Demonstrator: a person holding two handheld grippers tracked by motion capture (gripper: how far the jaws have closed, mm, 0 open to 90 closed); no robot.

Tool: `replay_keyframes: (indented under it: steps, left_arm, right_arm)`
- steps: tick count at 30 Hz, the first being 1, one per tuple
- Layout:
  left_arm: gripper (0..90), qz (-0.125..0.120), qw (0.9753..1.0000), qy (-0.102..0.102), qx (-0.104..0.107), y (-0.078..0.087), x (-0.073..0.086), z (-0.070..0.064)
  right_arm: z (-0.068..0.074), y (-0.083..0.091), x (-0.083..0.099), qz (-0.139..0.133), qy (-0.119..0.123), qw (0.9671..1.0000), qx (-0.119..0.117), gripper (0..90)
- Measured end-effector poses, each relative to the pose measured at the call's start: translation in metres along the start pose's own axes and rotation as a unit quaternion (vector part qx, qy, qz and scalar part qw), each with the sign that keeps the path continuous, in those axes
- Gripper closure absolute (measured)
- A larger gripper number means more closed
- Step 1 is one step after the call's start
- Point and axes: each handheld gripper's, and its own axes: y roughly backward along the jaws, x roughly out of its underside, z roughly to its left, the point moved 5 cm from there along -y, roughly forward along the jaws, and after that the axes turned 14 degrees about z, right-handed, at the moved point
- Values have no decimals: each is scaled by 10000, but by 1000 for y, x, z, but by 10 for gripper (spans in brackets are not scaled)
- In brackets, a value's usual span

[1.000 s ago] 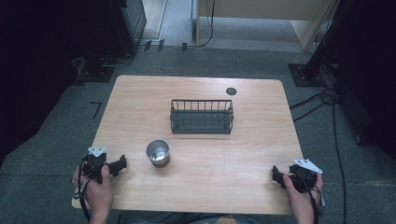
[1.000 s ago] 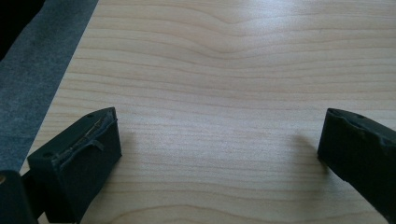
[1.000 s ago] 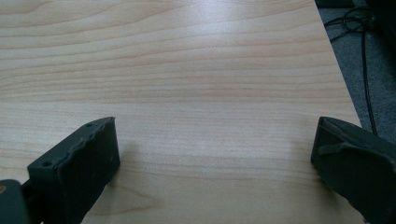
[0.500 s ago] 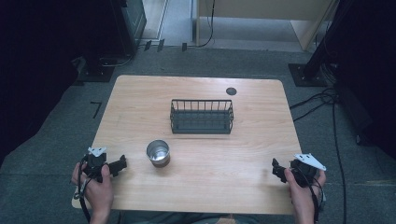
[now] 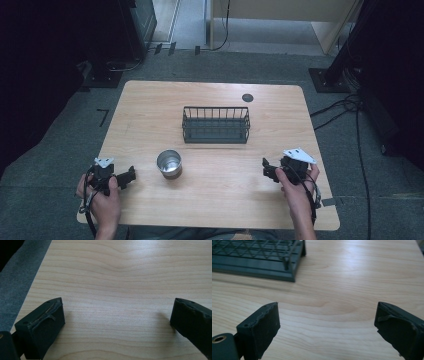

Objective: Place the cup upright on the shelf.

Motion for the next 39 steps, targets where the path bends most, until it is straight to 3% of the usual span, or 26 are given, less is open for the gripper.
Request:
replay_keyframes:
  steps: [1,7,13,20,31,35,39]
  left_arm:
    - [0,0,10000,-1,1,0,0,0]
    - [0,0,10000,-1,0,0,0,0]
    - [0,1,10000,-5,-2,0,0,0]
    - [0,0,10000,0,-1,0,0,0]
    - [0,0,10000,0,-1,0,0,0]
    - [0,1,10000,-1,-2,0,0,0]
    - [0,1,10000,4,1,0,0,0]
  right_arm:
    - [11,-2,-4,7,109,9999,-57,56]
    - [36,-6,-13,-28,293,9993,-244,55]
    - [75,-12,-26,-25,666,9968,-447,31]
    - [107,-15,-38,-100,838,9940,-694,20]
    - [147,-13,-46,-123,1086,9889,-1011,0]
    - [160,-11,-47,-158,1142,9852,-1270,0]
    - [171,-11,-47,-201,1236,9826,-1371,0]
